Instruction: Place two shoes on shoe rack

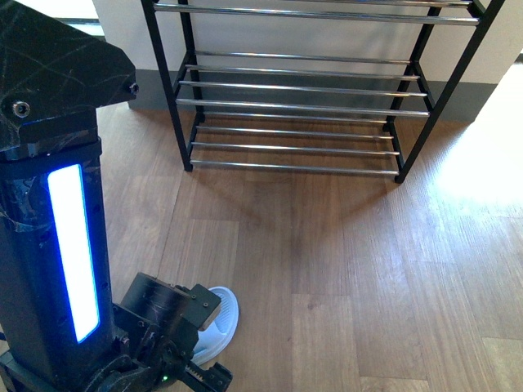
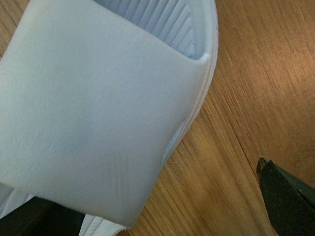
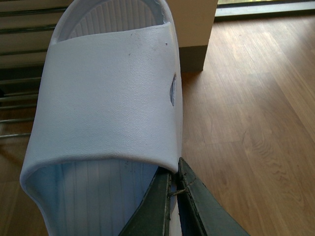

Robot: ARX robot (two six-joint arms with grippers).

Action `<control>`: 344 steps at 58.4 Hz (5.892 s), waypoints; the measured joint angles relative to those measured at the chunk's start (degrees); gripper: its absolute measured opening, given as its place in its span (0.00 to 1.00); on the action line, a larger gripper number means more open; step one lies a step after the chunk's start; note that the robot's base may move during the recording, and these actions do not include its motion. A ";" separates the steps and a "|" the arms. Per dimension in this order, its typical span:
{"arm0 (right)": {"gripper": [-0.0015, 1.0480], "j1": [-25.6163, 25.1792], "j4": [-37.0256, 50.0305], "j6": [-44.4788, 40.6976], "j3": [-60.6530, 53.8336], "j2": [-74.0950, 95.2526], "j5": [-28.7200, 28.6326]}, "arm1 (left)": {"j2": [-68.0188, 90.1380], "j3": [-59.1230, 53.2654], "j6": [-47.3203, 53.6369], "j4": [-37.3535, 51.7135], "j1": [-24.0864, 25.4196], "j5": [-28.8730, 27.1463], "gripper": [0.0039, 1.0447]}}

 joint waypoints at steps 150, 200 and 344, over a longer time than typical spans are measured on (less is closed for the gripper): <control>0.01 0.00 0.00 0.00 0.00 0.00 0.00 | -136.76 -42.51 -5.90 -48.04 24.70 -3.10 0.01; 0.01 0.17 0.00 0.00 0.00 0.02 -0.39 | -136.80 -42.51 -5.49 -48.09 24.70 -3.76 0.01; 0.01 24.00 -25.88 3.89 64.11 44.87 6.95 | -136.80 -42.51 -5.44 -48.19 24.68 -3.43 0.01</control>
